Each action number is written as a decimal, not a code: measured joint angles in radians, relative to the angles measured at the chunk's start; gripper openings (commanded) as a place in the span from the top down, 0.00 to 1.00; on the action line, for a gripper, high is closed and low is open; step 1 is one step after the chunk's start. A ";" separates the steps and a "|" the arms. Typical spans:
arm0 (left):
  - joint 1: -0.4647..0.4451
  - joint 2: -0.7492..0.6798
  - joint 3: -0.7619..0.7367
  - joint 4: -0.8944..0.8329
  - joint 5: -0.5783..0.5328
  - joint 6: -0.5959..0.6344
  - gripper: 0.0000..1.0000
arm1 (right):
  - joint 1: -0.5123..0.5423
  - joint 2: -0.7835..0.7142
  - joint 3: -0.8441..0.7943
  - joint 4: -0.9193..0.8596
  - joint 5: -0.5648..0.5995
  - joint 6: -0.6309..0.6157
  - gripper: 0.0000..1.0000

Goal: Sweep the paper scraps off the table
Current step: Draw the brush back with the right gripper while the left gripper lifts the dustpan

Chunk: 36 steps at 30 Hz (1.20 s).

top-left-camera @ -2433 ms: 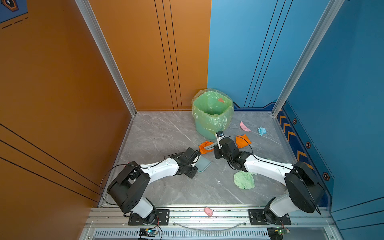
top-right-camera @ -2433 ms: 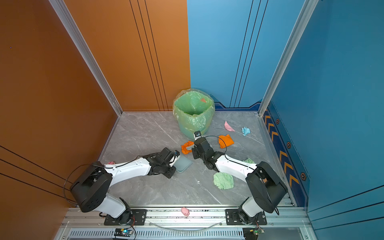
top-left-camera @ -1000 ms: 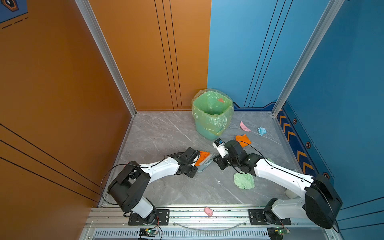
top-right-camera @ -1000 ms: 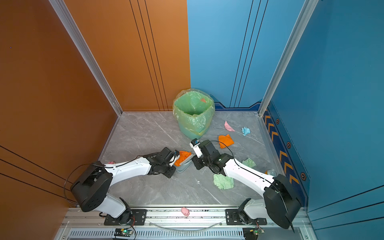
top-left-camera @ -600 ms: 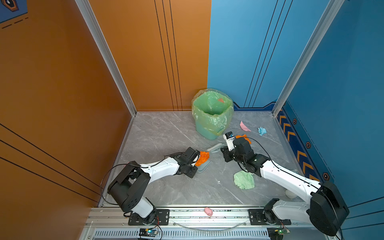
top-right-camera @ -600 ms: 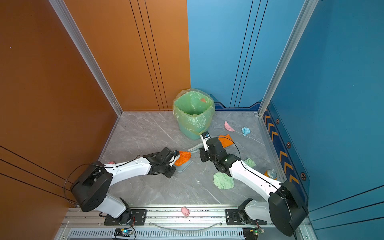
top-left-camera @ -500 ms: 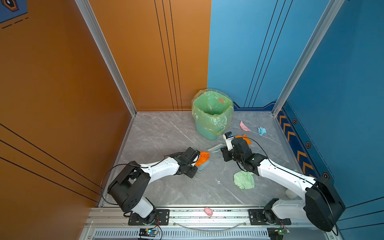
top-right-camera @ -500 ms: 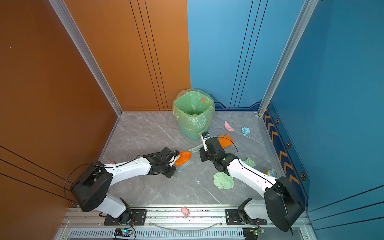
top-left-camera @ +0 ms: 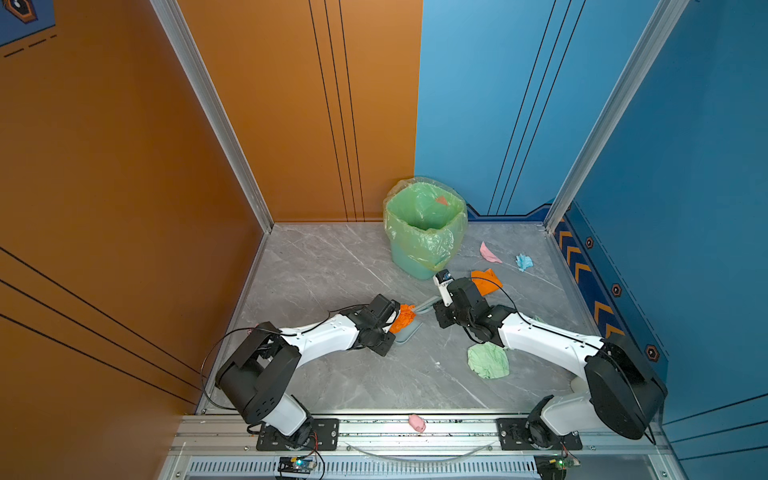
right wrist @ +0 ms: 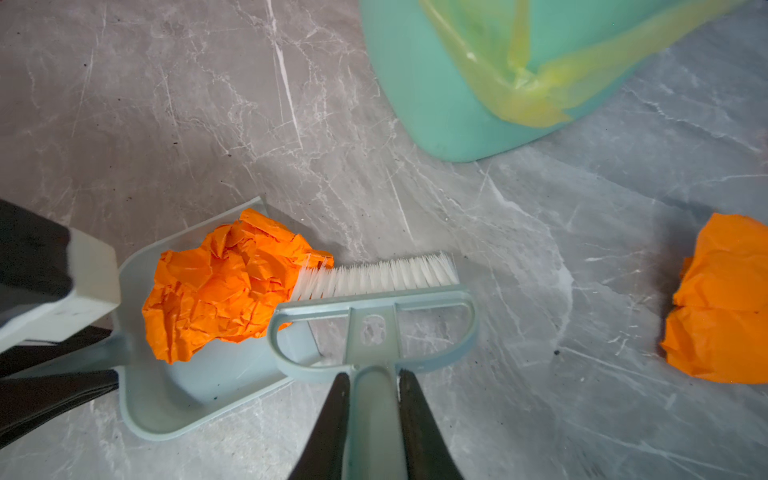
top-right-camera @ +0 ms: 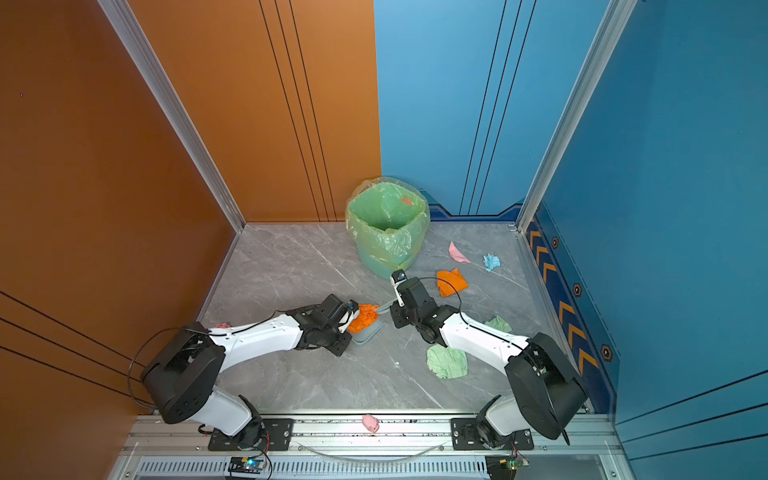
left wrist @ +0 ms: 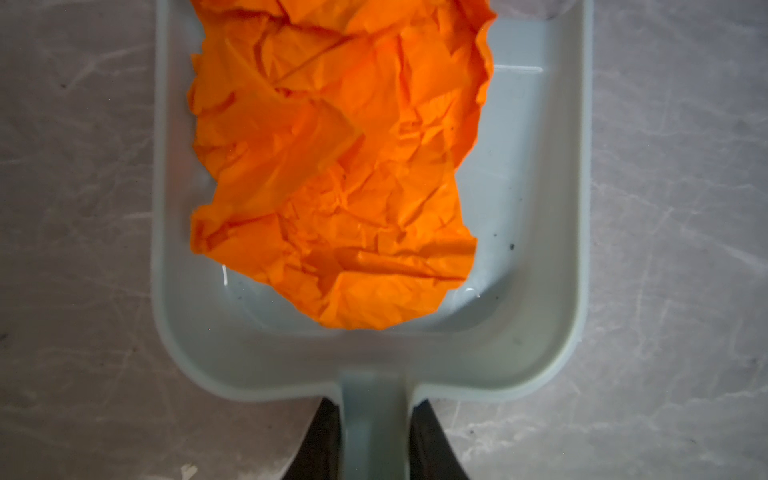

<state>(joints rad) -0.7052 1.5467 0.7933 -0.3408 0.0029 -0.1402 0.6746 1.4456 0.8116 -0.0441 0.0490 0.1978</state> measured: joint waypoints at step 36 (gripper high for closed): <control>0.000 -0.165 0.031 -0.078 -0.162 0.029 1.00 | -0.120 -0.188 -0.058 -0.034 0.006 0.013 1.00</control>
<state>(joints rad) -0.7052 1.3815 0.8242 -0.4191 -0.1593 -0.1108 0.5545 1.2572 0.7532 -0.0784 0.0547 0.2108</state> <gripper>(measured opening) 0.225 0.202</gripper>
